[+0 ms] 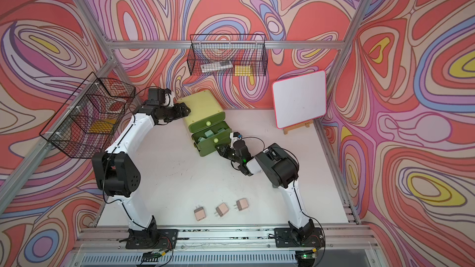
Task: Place the plugs into the drawer by color
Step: Open the drawer in the storage box.
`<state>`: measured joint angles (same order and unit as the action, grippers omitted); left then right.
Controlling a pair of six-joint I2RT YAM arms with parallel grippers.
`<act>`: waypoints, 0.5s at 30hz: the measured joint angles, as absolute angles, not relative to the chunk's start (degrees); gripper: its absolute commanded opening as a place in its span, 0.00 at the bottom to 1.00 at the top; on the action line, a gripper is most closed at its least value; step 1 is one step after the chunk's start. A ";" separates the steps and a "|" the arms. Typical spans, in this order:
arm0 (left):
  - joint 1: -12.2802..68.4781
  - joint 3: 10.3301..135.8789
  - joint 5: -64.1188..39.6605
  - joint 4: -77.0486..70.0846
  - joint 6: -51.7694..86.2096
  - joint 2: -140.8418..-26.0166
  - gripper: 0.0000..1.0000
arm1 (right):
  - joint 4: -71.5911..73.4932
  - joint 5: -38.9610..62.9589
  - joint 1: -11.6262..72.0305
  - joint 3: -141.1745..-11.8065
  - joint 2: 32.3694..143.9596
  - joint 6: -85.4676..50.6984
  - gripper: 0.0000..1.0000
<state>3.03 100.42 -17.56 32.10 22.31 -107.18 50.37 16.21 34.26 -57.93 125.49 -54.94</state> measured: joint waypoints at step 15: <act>3.01 100.42 -17.85 31.97 22.52 -107.28 0.81 | 40.01 10.48 34.48 -51.72 114.26 -44.66 0.46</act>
<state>3.01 100.42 -17.85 31.97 22.52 -107.28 40.01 10.48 34.48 -51.72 114.26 -44.66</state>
